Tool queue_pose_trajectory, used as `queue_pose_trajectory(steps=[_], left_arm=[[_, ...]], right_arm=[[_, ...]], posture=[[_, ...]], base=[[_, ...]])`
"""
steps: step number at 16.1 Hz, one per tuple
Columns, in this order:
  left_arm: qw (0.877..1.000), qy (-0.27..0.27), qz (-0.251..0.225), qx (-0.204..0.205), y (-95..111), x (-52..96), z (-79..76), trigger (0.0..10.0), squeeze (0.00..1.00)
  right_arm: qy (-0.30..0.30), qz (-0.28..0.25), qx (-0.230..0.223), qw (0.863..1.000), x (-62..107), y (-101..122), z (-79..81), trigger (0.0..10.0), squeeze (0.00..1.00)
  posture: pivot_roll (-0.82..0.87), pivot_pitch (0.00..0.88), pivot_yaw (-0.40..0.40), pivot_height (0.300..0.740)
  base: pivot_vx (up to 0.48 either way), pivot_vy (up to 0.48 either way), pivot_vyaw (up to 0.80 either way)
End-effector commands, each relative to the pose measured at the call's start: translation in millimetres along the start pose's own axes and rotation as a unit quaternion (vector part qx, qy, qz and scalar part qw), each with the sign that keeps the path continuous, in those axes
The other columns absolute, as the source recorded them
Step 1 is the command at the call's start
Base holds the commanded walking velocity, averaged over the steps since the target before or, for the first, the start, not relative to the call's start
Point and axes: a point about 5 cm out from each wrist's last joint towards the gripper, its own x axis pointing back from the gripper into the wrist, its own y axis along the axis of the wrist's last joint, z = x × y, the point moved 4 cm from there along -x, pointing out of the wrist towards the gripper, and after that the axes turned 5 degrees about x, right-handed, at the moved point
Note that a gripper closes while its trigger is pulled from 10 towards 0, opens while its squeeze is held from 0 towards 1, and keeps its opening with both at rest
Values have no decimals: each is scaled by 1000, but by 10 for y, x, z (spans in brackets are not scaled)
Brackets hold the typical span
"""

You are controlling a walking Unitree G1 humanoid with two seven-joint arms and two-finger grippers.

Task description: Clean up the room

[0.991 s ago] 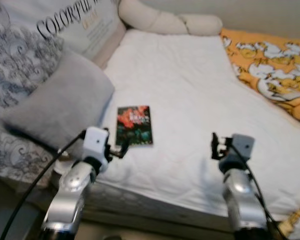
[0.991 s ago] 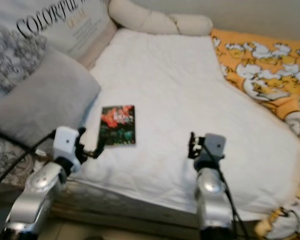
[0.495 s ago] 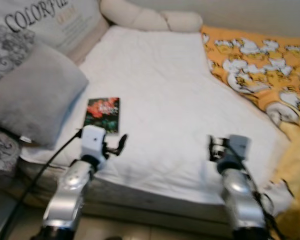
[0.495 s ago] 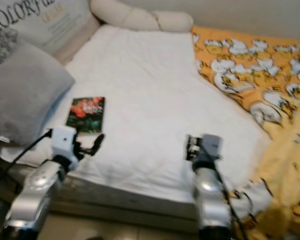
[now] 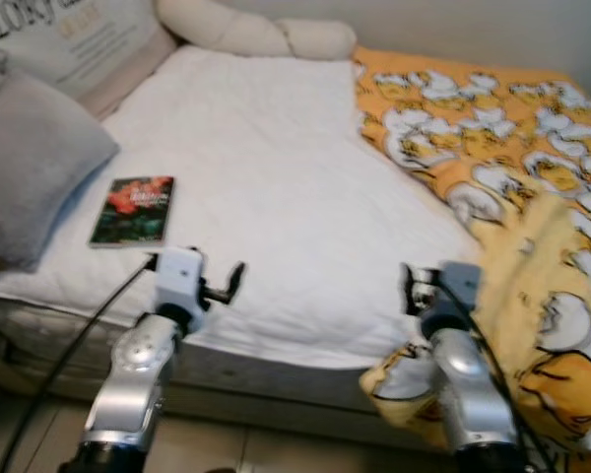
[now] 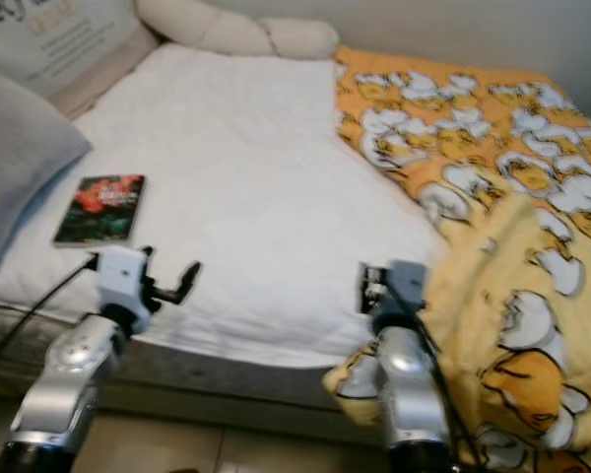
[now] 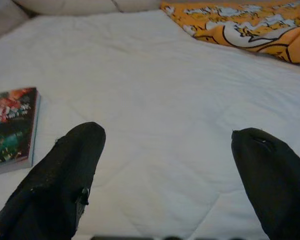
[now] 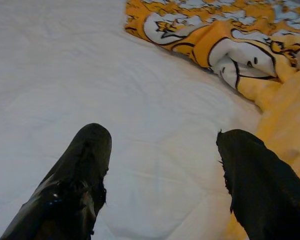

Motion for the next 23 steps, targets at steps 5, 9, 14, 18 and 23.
queue_pose_trajectory(steps=[5, 9, 14, 18, 23], left_arm=[[1000, -15, -1, -9, 7, -32, -74, 10000, 0], [999, -38, 3, -22, -3, -43, -135, 10000, 0], [991, -123, 19, -49, -24, -4, -319, 10000, 0], [981, -181, 30, -67, -7, 60, -381, 10000, 0], [972, -216, 40, -87, 40, 193, -398, 10000, 0]], right_arm=[[-14, -7, 15, 1000, -40, 73, -102, 10000, 0], [-40, -5, 32, 999, -90, 100, -209, 10000, 1000], [-121, 60, 85, 987, -306, 56, -611, 10000, 1000], [-128, 116, 56, 983, -519, 13, -770, 10000, 1000], [-109, 189, -14, 976, -597, -168, -801, 10000, 0]], posture=[[94, 0, -26, 740], [91, 0, -21, 740], [97, 0, -19, 740], [107, 0, -13, 740], [145, 0, 4, 740]], base=[[0, 0, 0], [0, 0, 0], [0, 0, 0], [0, 0, 0], [0, 0, 0]])
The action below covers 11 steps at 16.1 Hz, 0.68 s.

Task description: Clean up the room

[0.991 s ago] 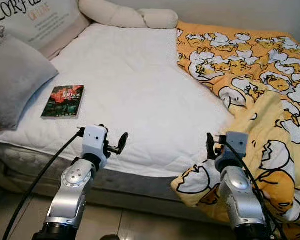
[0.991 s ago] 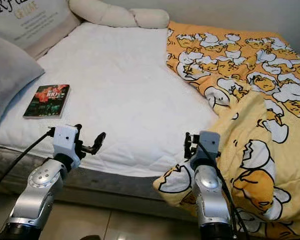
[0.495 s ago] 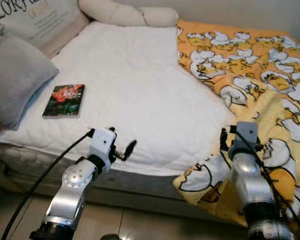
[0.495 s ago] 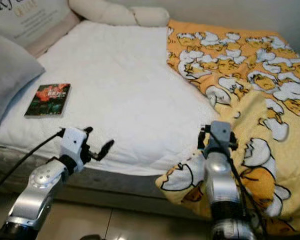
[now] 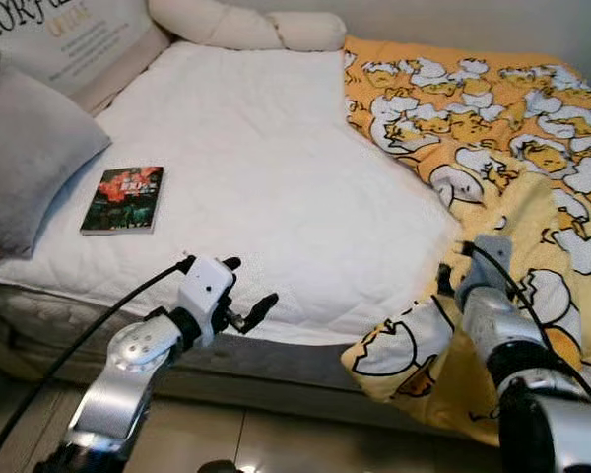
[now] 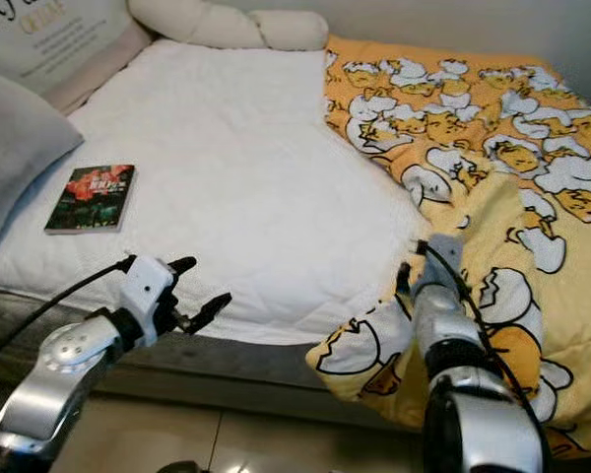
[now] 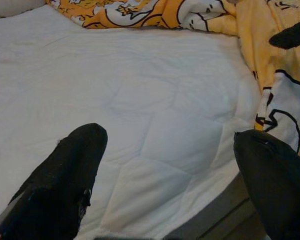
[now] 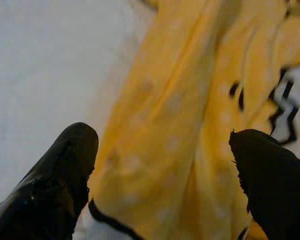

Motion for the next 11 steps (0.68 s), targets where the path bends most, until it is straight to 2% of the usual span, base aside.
queue_pose_trajectory(steps=[1, 2, 4, 6, 7, 9, 11], left_arm=[[1000, -12, 4, 4, 5, 31, -43, 10000, 0], [1000, -18, 12, -2, -16, 63, -64, 10000, 0], [1000, -22, 13, 1, 0, 104, -101, 10000, 0], [1000, -24, 15, 1, 12, 144, -126, 10000, 0], [999, -26, 19, 1, 22, 187, -146, 10000, 0], [1000, -22, 19, -11, 98, 322, -176, 10000, 0], [1000, 3, 5, -17, 218, 435, -147, 10000, 0]], right_arm=[[7, 3, -10, 1000, -10, 11, -3, 10000, 0], [-4, 10, 18, 1000, -20, -11, -48, 10000, 0], [-7, 19, 7, 1000, -29, -27, -85, 10000, 0], [8, 19, -3, 1000, -31, -34, -57, 10000, 0], [17, 21, -6, 1000, -32, -49, -44, 10000, 0], [10, 26, -2, 1000, -37, -91, -119, 10000, 0], [27, 15, -4, 1000, -37, -78, -106, 10000, 0]], posture=[[153, 0, 5, 740], [160, 0, 5, 740], [174, 0, 5, 740], [198, 0, 7, 740], [201, 0, 8, 740], [241, 0, 15, 740], [270, 0, 16, 740]], base=[[0, 0, 0], [0, 0, 0], [0, 0, 0], [0, 0, 0], [0, 0, 0], [0, 0, 0], [0, 0, 0]])
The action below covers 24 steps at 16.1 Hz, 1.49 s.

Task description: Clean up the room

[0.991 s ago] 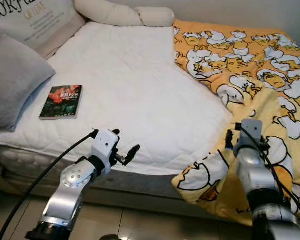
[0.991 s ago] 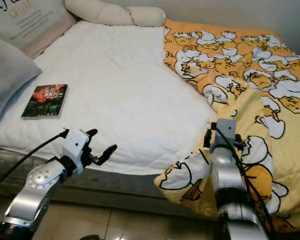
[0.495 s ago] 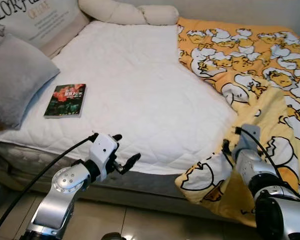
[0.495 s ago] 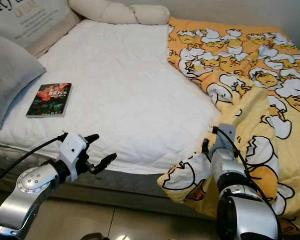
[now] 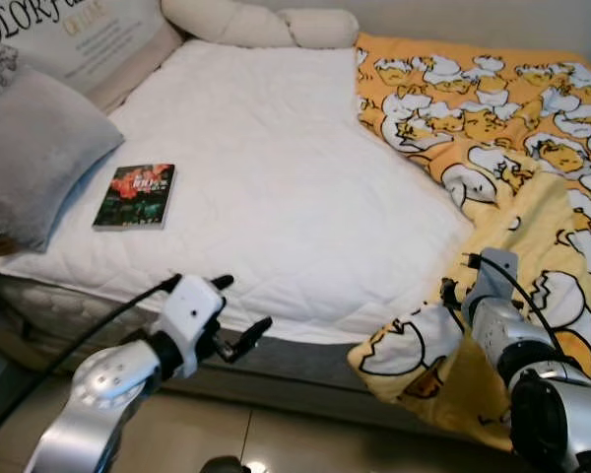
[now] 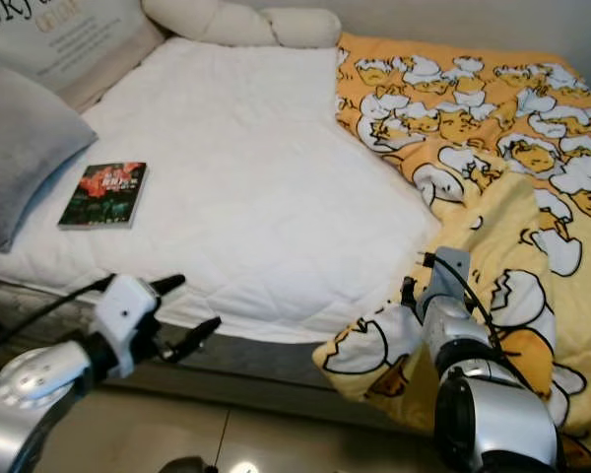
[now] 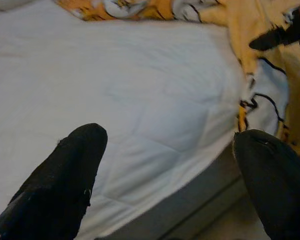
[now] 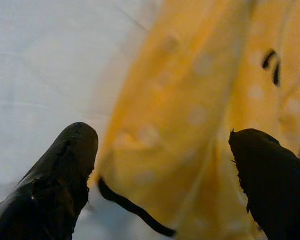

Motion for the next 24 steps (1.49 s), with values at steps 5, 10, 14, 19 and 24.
queue_pose_trajectory(steps=[5, 10, 14, 19, 24], left_arm=[[1000, 5, 7, -5, 134, 265, -128, 10000, 0], [999, -36, 33, -8, 122, 258, -205, 10000, 0], [998, -44, 36, -12, 145, 236, -206, 10000, 0], [998, -57, 37, -13, 157, 207, -204, 10000, 0], [997, -68, 40, -10, 134, 203, -229, 10000, 0]], right_arm=[[4, -15, 25, 1000, -2, 52, -70, 10000, 0], [0, -2, 44, 999, -1, -28, -54, 2941, 0], [-2, 3, 38, 999, 2, -87, -66, 0, 0], [-6, 2, 30, 1000, 1, -79, -96, 0, 0], [2, 0, 35, 999, 2, -86, -77, 0, 0]], posture=[[303, 101, 32, 740], [287, 123, 50, 740], [285, 114, 55, 740], [279, 96, 57, 740], [270, 79, 49, 740]], base=[[0, 0, 0], [0, 0, 0], [0, 0, 0], [0, 0, 0], [0, 0, 0]])
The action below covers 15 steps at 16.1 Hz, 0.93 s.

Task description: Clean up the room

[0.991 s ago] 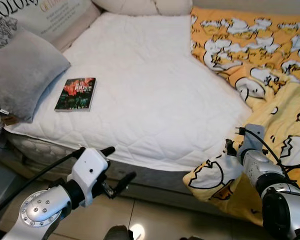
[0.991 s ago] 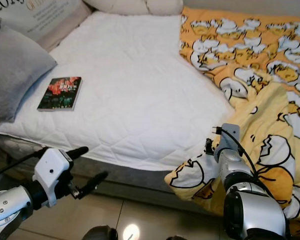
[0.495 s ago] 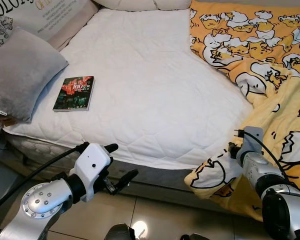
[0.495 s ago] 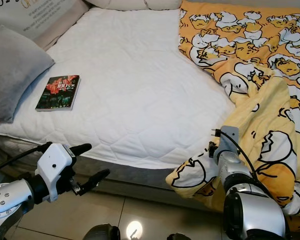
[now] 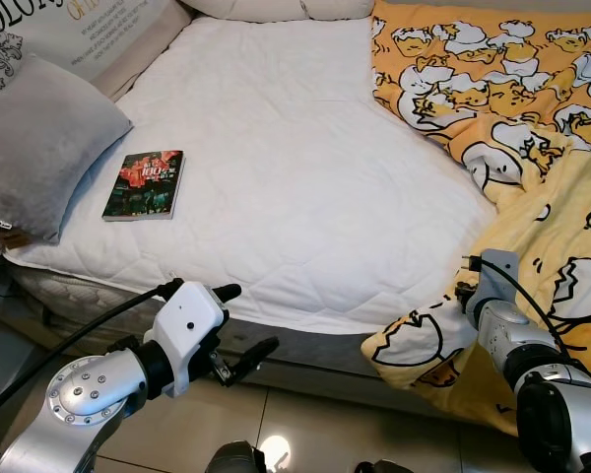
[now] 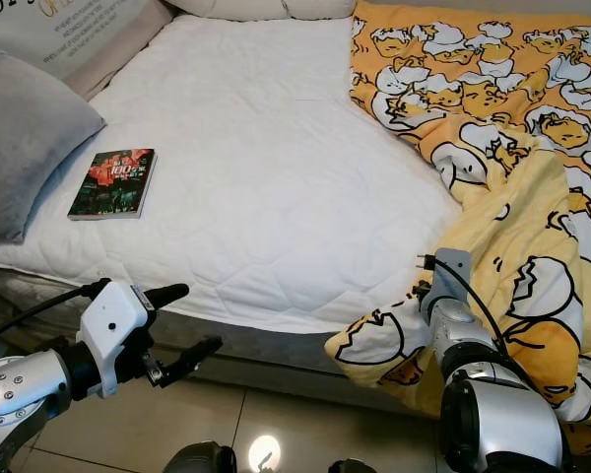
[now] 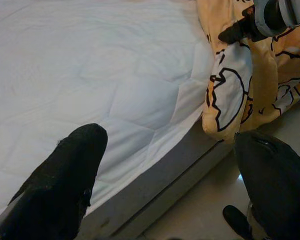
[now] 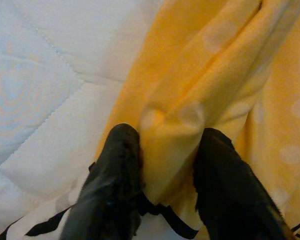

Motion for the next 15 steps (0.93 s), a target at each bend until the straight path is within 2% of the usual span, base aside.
queue_pose_trajectory(steps=[1, 3, 4, 6, 7, 9, 10, 11, 12, 13, 14, 15], left_arm=[[1000, -5, 8, 1, -42, 5, -5, 10000, 0], [1000, -6, 7, 5, -63, -26, 3, 10000, 0], [1000, -7, 4, 9, -81, -49, 11, 10000, 0], [1000, -7, 3, 9, -126, -105, 33, 10000, 0], [1000, -8, -3, 11, -132, -150, 53, 10000, 0], [1000, -11, -6, 10, -144, -191, 65, 10000, 0], [1000, -8, -12, 5, -137, -254, 96, 10000, 0], [1000, 0, -20, 3, -112, -302, 135, 10000, 0], [1000, 7, -27, 3, -87, -322, 156, 10000, 0], [1000, 7, -29, 4, -86, -326, 160, 10000, 0], [1000, 7, -29, 5, -94, -324, 160, 10000, 0], [1000, 0, -24, 6, -133, -309, 133, 10000, 0]], right_arm=[[3, 5, -4, 1000, 5, -78, -9, 0, 0], [4, 5, -14, 1000, 6, -91, 5, 0, 0], [18, -2, -17, 1000, 8, -74, 74, 0, 0], [90, -22, 4, 996, 35, -76, 333, 0, 0], [148, -27, 28, 988, 76, -129, 521, 0, 0], [194, -31, 55, 979, 122, -185, 658, 0, 0], [278, -50, 118, 952, 243, -294, 844, 0, 0], [371, -68, 160, 912, 429, -393, 1022, 0, 0], [450, -87, 179, 870, 659, -443, 1127, 0, 0], [526, -92, 206, 820, 926, -530, 1194, 0, 0], [556, -89, 218, 797, 1040, -586, 1214, 0, 0], [634, -49, 276, 721, 1354, -860, 1171, 0, 0]], posture=[[264, 57, 45, 740], [244, 45, 46, 740], [220, 30, 45, 740], [179, 0, 48, 740], [144, 0, 48, 740], [126, 0, 41, 740], [123, 0, 24, 740], [130, 0, 15, 740], [132, 0, 12, 740], [137, 0, 11, 740], [134, 0, 15, 740], [129, 0, 20, 740]], base=[[0, 0, 0], [0, 0, 0], [0, 0, 0], [0, 0, 0], [0, 0, 0], [0, 0, 0], [0, 0, 0], [0, 0, 0], [0, 0, 0], [0, 0, 0], [0, 0, 0], [0, 0, 0]])
